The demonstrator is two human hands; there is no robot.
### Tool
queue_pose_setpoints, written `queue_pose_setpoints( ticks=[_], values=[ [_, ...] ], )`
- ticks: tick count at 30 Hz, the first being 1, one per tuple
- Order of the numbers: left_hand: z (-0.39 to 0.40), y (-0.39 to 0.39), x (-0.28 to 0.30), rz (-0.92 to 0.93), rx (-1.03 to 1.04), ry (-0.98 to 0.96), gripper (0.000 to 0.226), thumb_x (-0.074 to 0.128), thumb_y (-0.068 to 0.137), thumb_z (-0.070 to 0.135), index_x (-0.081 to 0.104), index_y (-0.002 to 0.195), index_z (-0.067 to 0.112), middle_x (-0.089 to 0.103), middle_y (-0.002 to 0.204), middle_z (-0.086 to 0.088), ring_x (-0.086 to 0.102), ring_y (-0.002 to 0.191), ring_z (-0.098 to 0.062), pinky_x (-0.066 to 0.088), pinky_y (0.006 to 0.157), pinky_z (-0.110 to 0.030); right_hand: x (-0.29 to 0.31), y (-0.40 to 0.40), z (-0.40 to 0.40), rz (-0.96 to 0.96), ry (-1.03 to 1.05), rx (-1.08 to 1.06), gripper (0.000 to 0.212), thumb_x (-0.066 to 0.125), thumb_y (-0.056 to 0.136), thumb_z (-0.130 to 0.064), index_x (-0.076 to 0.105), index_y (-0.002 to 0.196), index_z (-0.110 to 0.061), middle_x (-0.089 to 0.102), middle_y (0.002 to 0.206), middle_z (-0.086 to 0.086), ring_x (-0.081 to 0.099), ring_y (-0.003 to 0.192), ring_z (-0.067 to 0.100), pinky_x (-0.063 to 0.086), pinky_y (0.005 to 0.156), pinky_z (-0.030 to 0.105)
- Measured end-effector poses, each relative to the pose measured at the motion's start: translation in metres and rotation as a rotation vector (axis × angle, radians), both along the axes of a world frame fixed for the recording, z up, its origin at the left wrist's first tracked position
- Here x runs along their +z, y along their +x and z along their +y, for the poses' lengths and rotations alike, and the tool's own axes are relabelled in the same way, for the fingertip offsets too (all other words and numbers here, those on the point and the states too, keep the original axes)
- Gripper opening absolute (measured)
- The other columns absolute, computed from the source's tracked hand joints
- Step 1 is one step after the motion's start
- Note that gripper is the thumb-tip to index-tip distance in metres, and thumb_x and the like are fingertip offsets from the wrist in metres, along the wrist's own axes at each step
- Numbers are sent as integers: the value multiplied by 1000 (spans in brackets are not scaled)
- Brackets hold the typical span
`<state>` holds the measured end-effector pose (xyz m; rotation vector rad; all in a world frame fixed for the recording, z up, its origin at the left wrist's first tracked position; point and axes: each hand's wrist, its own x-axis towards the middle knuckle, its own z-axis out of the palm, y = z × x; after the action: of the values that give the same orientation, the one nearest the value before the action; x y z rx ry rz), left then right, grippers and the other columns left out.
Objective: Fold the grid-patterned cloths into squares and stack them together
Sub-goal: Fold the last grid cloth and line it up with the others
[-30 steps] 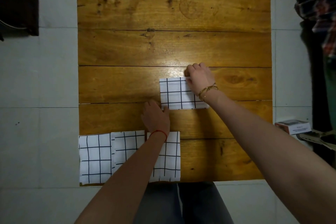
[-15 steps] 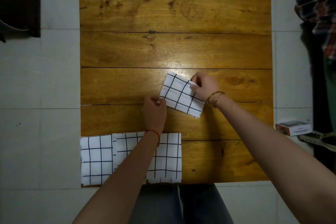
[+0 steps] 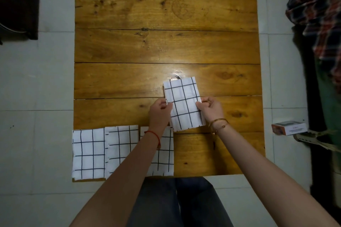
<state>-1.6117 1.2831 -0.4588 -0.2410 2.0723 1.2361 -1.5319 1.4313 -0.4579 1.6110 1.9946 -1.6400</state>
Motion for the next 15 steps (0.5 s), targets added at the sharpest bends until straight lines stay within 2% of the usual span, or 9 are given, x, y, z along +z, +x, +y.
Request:
queue_pose_setpoints(
  ticks=[3,5,7,10,12,15],
  values=[
    [-11,28,-1,128,-61,-63,16,61,85,6,62,101,10,51,64,6,47,59,-9,45,58,-22,-2,34,-14,-46,144,194,10,62,87,-14,53,82,-13,49,61,-4,46,58,10,42,59,21],
    [-21,50,1,241,-110,-102,22,64,85,6,63,107,8,55,68,7,51,60,-5,47,60,-17,-2,55,-23,-110,242,343,8,58,90,-18,53,84,-14,54,66,-3,49,59,9,41,54,19],
    [-30,70,3,324,-149,-136,26,66,86,7,63,111,6,58,73,8,54,63,-3,47,63,-12,-5,73,-31,-172,293,428,8,53,92,-21,54,86,-15,58,69,0,56,63,15,50,57,29],
    [-42,95,3,338,-167,-161,26,67,86,9,64,112,7,61,78,5,60,71,-9,55,71,-22,-7,94,-42,-256,327,476,11,48,93,-22,54,89,-14,61,71,5,59,64,22,53,58,36],
    [-49,110,2,332,-180,-157,25,67,85,7,65,110,6,61,76,4,60,70,-10,55,71,-23,-5,107,-50,-292,326,494,13,46,94,-23,54,90,-13,62,73,7,59,64,24,54,58,37],
    [-57,128,1,328,-203,-142,24,66,85,5,65,109,6,60,75,4,61,70,-12,57,73,-26,-4,125,-60,-342,323,494,14,46,95,-24,52,93,-11,60,74,8,57,63,23,52,56,34]
  ],
)
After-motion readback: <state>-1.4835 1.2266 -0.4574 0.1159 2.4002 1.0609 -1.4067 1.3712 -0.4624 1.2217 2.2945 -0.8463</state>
